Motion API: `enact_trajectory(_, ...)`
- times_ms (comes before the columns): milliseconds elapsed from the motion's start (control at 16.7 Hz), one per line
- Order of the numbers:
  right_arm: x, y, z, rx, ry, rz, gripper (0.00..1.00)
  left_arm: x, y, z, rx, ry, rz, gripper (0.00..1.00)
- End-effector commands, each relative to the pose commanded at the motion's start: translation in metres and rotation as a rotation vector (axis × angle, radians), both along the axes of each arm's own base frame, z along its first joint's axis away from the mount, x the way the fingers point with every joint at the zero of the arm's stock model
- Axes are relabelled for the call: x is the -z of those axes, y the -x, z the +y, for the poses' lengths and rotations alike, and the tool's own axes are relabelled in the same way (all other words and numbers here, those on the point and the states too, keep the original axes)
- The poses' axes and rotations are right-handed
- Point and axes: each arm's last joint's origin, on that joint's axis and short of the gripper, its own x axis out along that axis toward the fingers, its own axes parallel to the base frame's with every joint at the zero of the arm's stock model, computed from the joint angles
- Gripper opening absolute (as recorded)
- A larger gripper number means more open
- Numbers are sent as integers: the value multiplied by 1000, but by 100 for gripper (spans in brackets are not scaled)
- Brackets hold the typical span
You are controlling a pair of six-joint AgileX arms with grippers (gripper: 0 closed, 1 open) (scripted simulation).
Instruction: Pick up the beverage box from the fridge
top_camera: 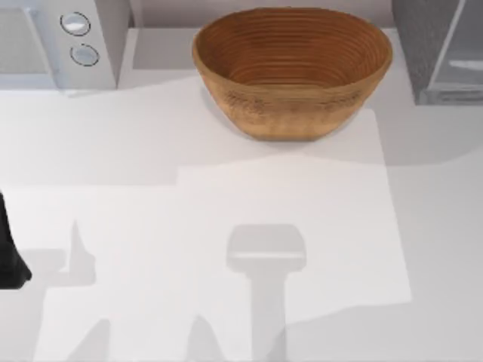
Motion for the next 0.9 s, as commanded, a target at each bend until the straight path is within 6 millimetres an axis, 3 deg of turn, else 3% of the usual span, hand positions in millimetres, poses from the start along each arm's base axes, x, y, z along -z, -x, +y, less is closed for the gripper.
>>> enact_trajectory(180, 3, -9, 0, -3, -3, 8, 100, 0, 0, 0, 0, 0, 0, 100)
enact_trajectory(540, 1, -59, 0, -3, 0, 1, 100, 0, 0, 0, 0, 0, 0, 100)
enact_trajectory(840, 1, -61, 1, -3, -1, 3, 100, 0, 0, 0, 0, 0, 0, 100)
enact_trajectory(900, 1, -61, 1, -3, -1, 3, 92, 0, 0, 0, 0, 0, 0, 100)
